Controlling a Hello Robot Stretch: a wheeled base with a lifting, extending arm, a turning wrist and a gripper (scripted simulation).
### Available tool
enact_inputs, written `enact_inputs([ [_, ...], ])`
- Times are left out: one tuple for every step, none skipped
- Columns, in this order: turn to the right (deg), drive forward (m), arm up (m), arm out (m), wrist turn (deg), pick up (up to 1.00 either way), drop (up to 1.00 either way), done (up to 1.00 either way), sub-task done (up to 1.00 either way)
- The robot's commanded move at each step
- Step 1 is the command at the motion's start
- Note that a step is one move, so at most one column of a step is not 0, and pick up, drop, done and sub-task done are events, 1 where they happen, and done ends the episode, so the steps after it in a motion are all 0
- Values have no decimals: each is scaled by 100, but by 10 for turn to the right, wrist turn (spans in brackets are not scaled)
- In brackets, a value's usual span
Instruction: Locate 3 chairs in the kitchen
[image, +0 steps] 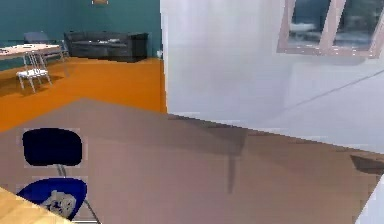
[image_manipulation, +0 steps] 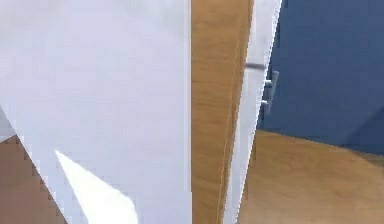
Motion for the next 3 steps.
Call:
enact_inputs([
  [30, 0, 0, 0, 0, 0, 0, 0, 0],
  [0, 45, 0, 0, 0, 0, 0, 0, 0],
  [-390, 0, 0, 0, 0, 0, 0, 0, 0],
])
